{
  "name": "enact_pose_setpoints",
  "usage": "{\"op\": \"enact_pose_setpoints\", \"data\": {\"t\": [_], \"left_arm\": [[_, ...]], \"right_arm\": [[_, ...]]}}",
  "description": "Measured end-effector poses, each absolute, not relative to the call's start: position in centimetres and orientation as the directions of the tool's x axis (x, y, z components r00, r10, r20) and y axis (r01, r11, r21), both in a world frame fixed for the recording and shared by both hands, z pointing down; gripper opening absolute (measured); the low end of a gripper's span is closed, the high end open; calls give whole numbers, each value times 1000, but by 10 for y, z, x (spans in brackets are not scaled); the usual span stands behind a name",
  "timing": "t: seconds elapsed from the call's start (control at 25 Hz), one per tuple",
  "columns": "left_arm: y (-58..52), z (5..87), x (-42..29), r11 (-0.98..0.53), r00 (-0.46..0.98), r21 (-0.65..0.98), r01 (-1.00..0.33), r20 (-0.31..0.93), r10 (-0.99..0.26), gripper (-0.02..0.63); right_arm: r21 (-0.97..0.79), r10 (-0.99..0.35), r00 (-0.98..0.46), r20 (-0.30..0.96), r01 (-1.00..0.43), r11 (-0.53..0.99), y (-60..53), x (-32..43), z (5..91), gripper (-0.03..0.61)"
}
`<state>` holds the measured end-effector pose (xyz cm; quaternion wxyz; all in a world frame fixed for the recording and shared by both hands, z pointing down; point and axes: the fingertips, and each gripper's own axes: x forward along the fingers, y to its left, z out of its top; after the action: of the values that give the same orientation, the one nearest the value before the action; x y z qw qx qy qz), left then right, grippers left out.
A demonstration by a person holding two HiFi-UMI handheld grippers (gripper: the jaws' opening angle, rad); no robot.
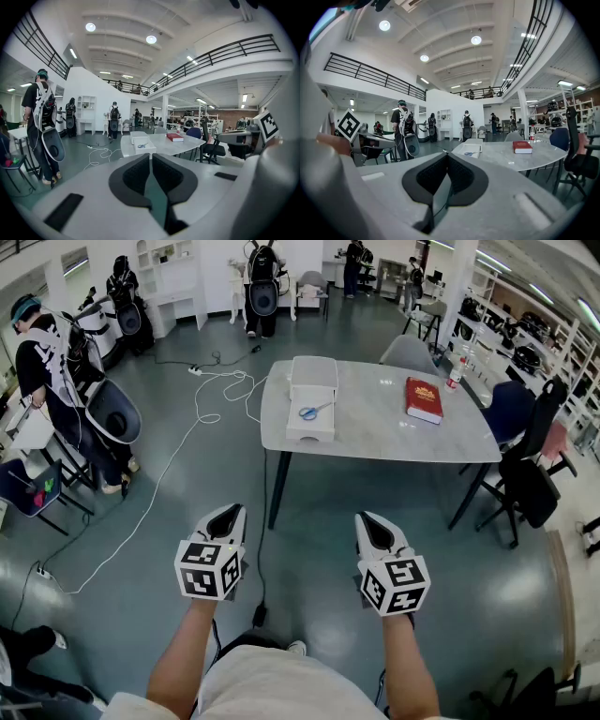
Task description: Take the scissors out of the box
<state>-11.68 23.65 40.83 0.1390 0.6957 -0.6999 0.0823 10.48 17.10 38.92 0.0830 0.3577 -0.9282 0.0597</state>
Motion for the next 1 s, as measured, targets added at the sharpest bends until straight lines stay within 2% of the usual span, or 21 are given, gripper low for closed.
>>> {"op": "enact_pose_setpoints", "data": {"t": [0.56,1.0], "left_arm": [[210,415,-119,-7,34,89,-996,302,-953,26],[128,425,-134,-76,108,111,-991,317,-942,29]], "right_arm": [[-57,-647,-732,215,-670,740,151,94,399,5],[-55,-657,-710,253,-688,723,83,69,408,5]]}}
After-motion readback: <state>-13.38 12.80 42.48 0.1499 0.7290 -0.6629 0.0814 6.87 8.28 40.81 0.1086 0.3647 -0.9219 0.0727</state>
